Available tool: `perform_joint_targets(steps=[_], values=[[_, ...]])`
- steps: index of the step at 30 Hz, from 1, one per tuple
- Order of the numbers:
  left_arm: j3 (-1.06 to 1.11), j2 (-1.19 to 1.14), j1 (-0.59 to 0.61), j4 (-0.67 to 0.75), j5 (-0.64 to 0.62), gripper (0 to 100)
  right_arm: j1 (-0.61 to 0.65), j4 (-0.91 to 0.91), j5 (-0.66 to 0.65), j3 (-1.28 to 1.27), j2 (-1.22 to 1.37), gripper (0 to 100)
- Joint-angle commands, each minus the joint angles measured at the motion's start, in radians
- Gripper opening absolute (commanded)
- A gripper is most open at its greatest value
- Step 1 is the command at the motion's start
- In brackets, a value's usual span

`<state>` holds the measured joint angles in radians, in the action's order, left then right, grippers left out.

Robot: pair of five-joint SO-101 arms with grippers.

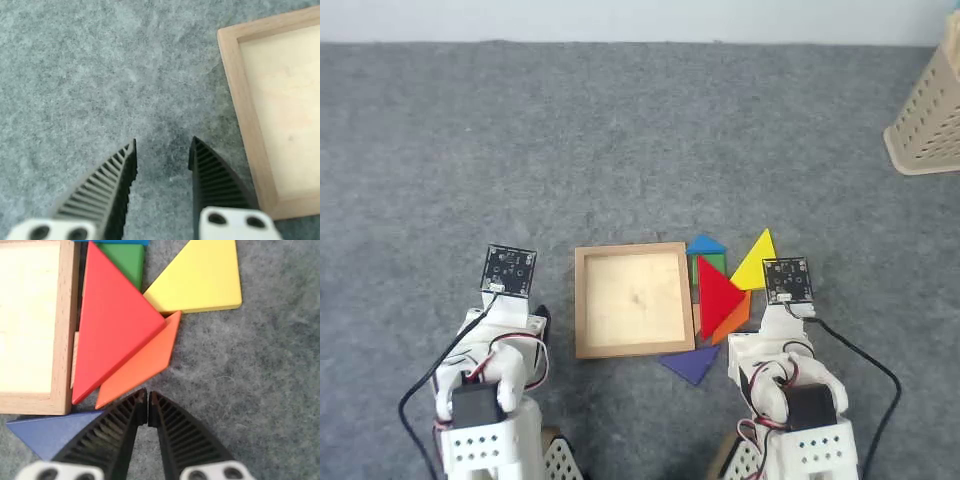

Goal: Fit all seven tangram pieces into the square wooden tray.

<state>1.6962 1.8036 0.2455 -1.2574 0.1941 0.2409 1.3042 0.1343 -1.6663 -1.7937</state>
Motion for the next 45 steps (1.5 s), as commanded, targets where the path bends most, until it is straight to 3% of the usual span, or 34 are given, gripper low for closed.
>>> perform_joint_targets(steps=[1, 37, 45], values=[[-0.01, 0.006, -0.003, -0.005, 0.005, 17, 0.01, 0.005, -0.018, -0.017, -0.022, 0.6], [-0.01, 0.006, -0.003, -0.005, 0.005, 17, 0.013, -0.005, -0.017, -0.017, -0.022, 0.6], [-0.01, 0.006, -0.003, -0.005, 0.005, 17, 0.004, -0.166, -0.018, -0.017, -0.022, 0.6]])
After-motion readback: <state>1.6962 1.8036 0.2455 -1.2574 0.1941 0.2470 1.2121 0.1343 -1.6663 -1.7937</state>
